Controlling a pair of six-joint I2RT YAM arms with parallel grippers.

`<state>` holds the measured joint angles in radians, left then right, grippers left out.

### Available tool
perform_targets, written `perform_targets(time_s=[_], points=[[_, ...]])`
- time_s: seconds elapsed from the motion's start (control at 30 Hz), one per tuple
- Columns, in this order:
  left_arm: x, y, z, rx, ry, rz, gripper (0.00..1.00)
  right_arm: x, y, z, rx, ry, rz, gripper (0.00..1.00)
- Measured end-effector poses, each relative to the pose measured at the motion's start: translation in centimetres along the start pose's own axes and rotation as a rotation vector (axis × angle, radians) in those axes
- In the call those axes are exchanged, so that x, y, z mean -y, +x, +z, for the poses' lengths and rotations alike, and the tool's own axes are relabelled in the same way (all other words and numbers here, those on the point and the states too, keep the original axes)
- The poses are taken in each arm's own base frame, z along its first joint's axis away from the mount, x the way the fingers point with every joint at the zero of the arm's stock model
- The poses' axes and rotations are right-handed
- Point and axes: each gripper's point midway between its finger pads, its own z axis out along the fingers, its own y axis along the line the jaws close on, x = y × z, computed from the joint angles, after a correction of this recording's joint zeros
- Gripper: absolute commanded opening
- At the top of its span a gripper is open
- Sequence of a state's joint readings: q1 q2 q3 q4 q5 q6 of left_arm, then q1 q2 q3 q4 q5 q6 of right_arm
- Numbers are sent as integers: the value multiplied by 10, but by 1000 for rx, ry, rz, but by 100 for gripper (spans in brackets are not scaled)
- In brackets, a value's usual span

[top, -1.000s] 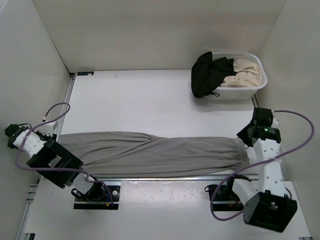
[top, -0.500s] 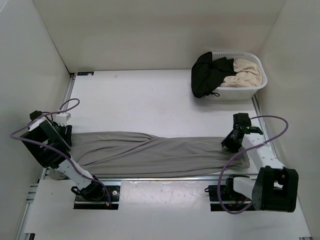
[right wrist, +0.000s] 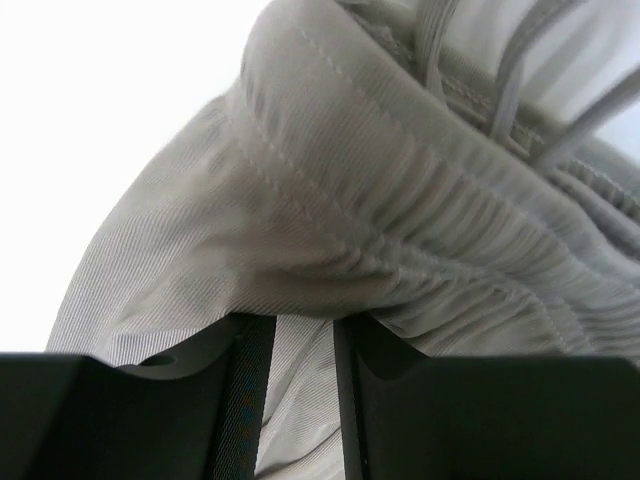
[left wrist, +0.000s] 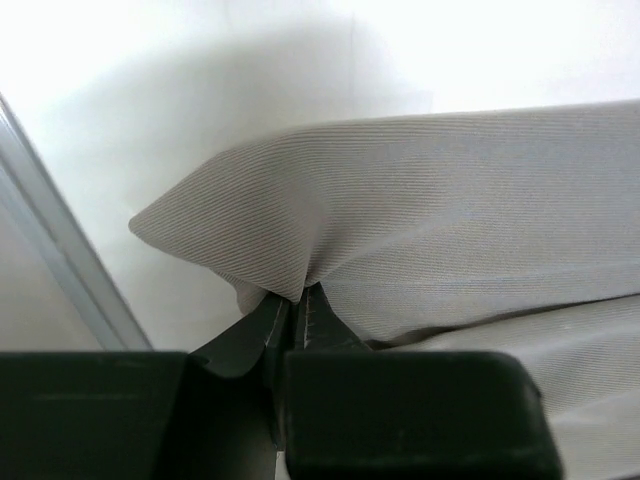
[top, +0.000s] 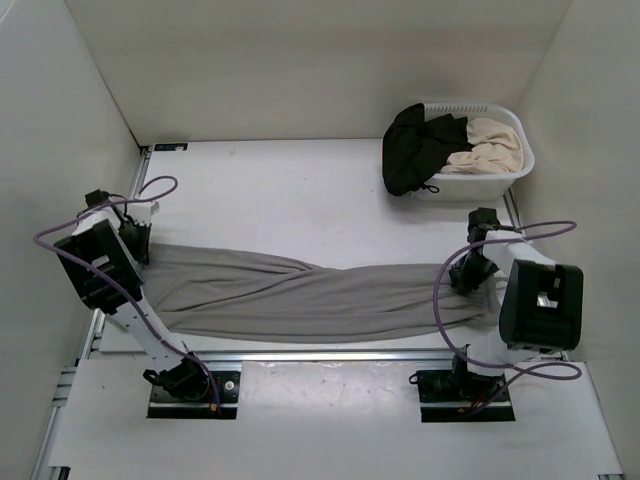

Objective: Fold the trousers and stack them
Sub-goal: Fold the trousers

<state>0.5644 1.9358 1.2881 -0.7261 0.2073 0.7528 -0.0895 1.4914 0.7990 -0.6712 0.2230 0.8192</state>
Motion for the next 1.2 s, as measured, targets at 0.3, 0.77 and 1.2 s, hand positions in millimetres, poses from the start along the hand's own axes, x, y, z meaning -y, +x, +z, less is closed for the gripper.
perform_targets(time_s=[0.3,0.77,1.2], points=[[-1,-64,17,73,25,-13,49,-44,-86,-4,141,-35,24,34],[-20,-63,-33,100,-105,-72,50,-59,-93,-75,242,-242,-105,41],[-23,-12,1,-65,-97,-138,14,-17,-57,-55,157,-185,-82,44]])
